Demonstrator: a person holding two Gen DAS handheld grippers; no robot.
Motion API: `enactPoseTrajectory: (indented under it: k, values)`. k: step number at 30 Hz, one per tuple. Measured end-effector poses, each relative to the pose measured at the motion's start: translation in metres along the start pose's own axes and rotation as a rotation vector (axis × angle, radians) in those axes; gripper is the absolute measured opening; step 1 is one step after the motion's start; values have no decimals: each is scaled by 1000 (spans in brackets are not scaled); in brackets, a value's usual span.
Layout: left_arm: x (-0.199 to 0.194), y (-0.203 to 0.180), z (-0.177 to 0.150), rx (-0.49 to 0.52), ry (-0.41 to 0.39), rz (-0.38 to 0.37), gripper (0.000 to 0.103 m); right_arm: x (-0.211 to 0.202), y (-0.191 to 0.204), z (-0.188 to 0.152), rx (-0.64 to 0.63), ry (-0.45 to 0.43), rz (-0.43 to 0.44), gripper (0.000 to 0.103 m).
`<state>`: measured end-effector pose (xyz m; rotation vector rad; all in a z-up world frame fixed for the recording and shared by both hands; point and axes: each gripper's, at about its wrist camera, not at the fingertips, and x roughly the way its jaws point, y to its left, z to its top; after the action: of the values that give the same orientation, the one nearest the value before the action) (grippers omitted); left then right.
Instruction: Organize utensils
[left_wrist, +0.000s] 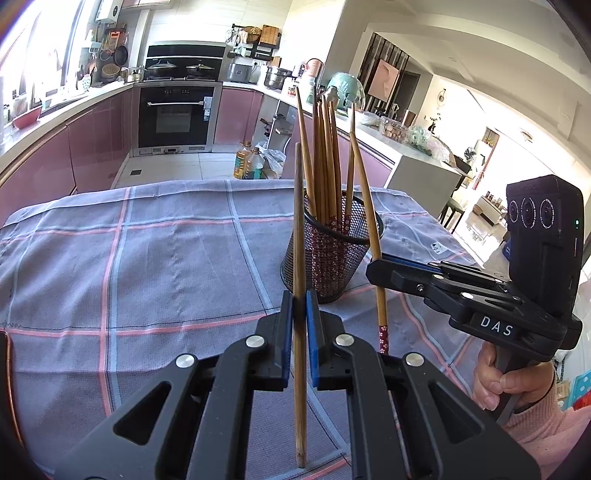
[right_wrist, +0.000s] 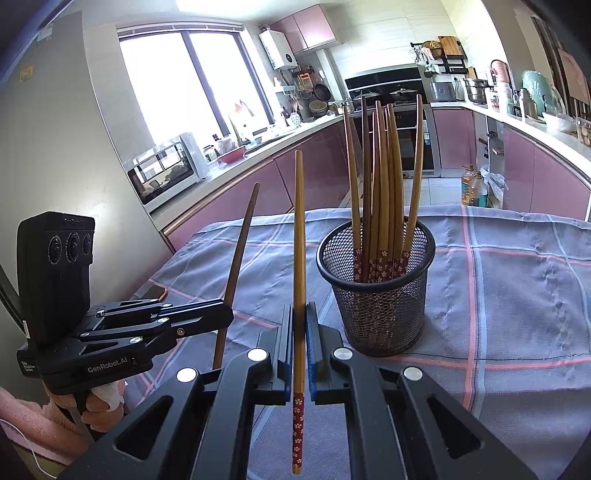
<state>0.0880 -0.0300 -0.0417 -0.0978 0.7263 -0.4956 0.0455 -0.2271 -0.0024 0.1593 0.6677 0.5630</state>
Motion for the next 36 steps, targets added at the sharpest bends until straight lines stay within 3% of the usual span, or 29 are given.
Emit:
enactPoseTrajectory:
  k: [36]
  values:
    - [-1, -6, 7, 12, -11, -1, 8, -3, -1, 4, 6, -18, 0, 6]
